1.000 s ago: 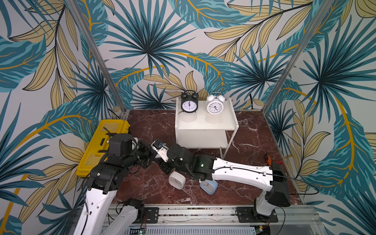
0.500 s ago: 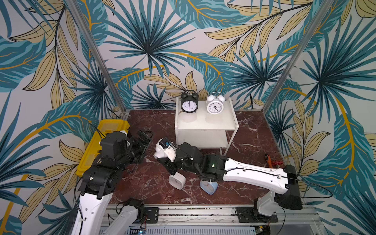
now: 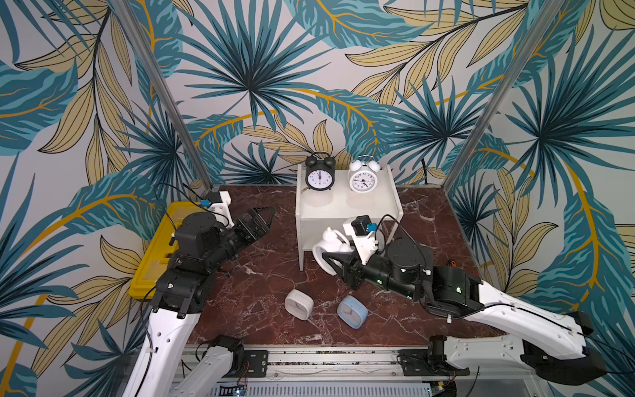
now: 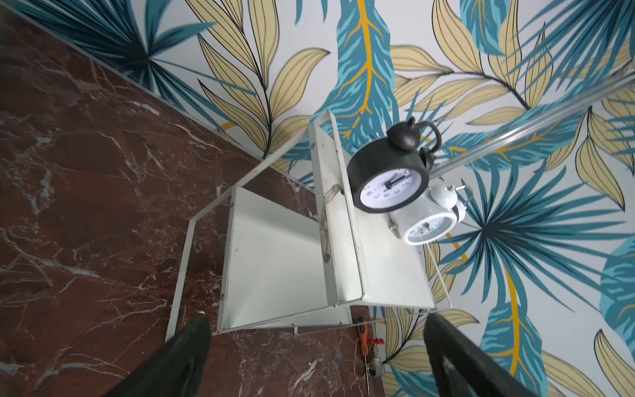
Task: Place the alarm clocks on the shelf by style
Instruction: Pick up the alarm from the center of the board.
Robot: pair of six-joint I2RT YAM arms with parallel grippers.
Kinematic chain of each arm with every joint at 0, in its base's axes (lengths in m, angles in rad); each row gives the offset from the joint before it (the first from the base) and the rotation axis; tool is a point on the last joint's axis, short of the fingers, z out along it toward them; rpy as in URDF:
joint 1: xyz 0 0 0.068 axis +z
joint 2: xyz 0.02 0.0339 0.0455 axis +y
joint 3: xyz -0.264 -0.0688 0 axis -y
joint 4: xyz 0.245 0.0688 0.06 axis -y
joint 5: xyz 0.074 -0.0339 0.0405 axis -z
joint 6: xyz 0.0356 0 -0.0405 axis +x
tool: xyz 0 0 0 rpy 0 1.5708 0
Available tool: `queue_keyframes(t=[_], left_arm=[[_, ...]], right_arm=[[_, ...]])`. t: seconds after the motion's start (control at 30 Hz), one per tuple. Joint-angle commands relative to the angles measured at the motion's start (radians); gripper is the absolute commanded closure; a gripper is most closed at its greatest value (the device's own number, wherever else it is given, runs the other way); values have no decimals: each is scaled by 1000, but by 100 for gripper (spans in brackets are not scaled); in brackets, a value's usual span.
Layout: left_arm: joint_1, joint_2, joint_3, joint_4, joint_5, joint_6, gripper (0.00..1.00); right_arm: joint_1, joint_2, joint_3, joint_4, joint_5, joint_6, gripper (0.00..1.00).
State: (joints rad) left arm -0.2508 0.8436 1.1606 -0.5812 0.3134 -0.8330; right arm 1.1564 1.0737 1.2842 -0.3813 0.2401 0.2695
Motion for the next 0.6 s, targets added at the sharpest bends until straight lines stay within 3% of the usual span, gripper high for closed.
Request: queue_keyframes(t=[0.0, 0.1, 0.23, 0.37, 0.57], left_arm=[[-134, 6, -28, 91, 23, 152, 0], [-222, 30, -25, 77, -4, 247, 0], [-229, -13, -113, 209, 91, 279, 0], [-229, -41, -168, 338, 206, 276, 0], [-227, -35, -175, 462, 399, 254, 0]], right_arm=[[-47, -70, -29, -53, -61, 55, 80], [-126, -94, -27, -84, -158, 79, 79], [-258, -73, 17, -121, -368, 133, 80], [-322, -33, 68, -118, -531, 160, 81], [-449, 13, 72, 50, -809, 270, 82]])
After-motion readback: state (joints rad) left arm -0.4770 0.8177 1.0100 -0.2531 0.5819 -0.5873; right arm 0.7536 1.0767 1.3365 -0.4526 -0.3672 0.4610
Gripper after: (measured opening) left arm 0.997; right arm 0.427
